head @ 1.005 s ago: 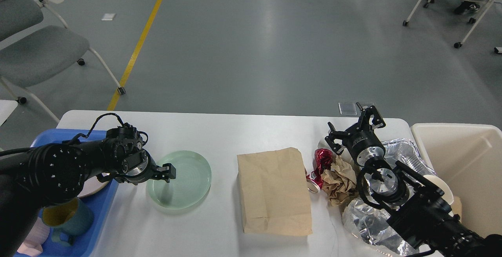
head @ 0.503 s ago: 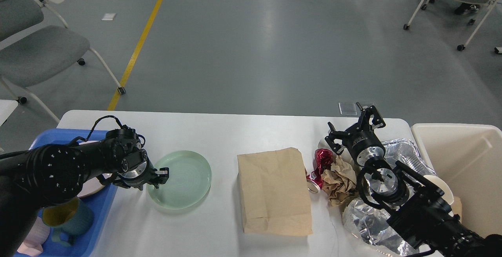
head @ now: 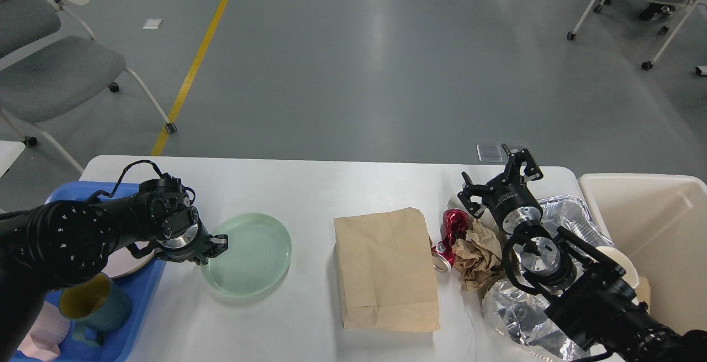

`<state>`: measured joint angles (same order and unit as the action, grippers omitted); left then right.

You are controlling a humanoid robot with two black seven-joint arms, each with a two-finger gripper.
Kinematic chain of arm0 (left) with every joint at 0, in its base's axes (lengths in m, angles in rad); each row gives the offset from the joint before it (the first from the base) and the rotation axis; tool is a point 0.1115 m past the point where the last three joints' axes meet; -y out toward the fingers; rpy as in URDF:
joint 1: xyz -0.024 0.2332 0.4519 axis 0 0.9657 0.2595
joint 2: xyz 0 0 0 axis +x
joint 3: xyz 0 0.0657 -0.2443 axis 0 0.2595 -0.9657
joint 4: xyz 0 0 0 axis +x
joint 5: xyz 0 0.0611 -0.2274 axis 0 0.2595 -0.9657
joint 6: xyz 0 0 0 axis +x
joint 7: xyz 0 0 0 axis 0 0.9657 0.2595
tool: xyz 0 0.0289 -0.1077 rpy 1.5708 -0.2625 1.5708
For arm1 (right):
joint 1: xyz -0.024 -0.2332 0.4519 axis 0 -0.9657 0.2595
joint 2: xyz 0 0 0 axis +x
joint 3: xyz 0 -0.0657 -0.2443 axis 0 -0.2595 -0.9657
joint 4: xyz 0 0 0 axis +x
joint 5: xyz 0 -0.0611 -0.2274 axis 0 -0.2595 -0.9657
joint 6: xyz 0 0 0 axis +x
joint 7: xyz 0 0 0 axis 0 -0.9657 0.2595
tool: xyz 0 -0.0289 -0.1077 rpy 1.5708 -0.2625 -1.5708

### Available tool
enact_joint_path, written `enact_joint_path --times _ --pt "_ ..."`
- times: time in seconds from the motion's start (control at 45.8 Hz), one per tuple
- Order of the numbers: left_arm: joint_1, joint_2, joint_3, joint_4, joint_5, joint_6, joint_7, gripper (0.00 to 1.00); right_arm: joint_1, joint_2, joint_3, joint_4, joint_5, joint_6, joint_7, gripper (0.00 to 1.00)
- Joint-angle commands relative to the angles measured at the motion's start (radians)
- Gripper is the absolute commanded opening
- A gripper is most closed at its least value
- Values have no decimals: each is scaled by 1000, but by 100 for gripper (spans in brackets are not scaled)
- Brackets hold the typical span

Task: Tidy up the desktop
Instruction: 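Grip the edge of the pale green plate with the left gripper, then lift the green plate and set it on the pink plate in the tray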

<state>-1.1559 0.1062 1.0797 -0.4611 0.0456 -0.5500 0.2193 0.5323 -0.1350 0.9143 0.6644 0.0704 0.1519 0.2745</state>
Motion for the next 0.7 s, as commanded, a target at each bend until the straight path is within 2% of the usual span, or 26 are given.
enact_joint_path --times 0.0,0.371,0.677 --pt "8 9 0 1 0 2 0 2 0 0 0 0 0 0 0 100" --pt "-11 23 -15 -1 0 -4 0 0 0 0 0 0 0 0 0 100" --pt "-159 93 -32 -1 -1 -123 0 0 0 0 0 0 0 2 0 100"
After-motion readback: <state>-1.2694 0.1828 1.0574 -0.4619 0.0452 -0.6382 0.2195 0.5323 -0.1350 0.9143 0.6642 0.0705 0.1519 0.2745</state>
